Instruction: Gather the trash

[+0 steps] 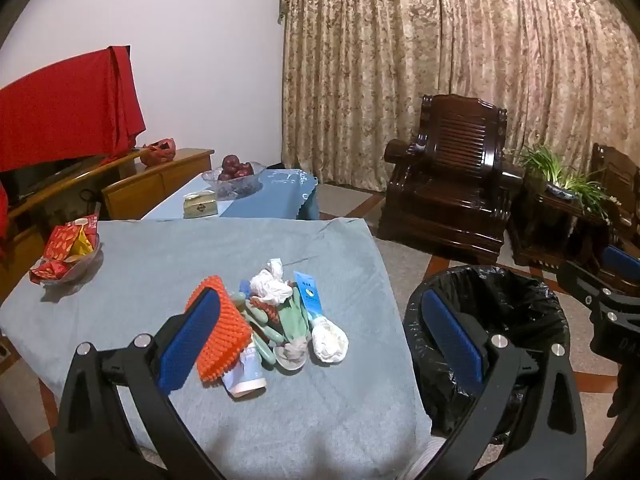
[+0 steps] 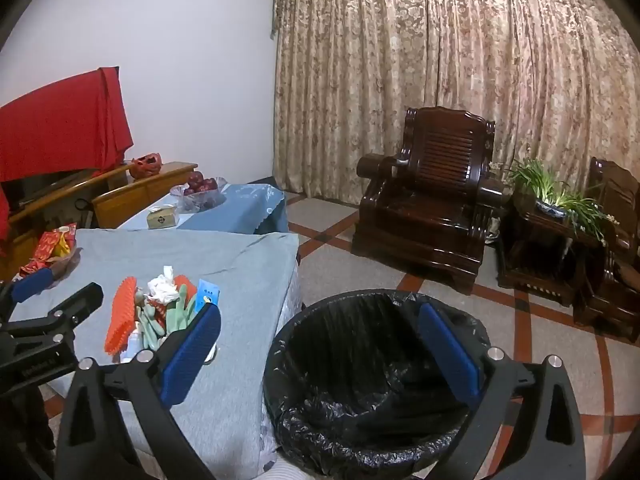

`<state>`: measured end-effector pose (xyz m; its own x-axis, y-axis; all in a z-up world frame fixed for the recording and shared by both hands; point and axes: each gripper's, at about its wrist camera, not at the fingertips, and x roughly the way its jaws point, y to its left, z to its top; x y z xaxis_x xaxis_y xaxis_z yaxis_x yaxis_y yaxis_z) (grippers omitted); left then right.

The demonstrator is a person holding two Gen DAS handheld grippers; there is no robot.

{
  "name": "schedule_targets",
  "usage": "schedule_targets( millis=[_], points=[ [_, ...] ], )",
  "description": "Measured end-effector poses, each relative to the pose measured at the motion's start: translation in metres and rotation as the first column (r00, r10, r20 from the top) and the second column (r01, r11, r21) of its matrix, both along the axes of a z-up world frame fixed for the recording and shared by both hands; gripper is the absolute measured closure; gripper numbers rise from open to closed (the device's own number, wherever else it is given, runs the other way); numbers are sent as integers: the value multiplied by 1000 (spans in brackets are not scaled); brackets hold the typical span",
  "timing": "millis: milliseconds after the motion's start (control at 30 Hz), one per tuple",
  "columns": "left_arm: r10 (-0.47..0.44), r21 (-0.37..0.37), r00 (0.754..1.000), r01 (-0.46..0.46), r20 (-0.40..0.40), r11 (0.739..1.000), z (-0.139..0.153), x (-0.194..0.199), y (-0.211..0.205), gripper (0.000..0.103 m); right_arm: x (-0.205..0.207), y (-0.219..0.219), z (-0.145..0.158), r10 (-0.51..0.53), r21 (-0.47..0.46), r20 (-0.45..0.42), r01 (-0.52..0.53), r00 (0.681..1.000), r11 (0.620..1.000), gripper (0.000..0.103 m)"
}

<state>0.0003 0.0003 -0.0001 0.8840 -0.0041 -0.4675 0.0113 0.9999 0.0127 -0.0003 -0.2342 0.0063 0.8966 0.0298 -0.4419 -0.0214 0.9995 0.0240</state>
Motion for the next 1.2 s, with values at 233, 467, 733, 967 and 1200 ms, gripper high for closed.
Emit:
schedule_targets(
  millis=[233,467,733,967,1200],
  points=[
    [0,-1,1000,0,7,1000,0,0,0,5,0,0,0,0,1,-2,0,1000,1000,6],
    [1,2,1000,-1,8,1000,0,0,0,5,0,0,0,0,1,0,0,1000,1000,6],
    [1,4,1000,-1,9,1000,0,0,0,5,1,0,0,0,1,0,0,1000,1000,6],
    [1,5,1000,-1,10,1000,0,0,0,5,1,0,0,0,1,0,0,1000,1000,6],
    [1,5,1000,-1,10,1000,0,0,0,5,2,0,0,-1,1,-1,1,1000,1000,6]
  ],
)
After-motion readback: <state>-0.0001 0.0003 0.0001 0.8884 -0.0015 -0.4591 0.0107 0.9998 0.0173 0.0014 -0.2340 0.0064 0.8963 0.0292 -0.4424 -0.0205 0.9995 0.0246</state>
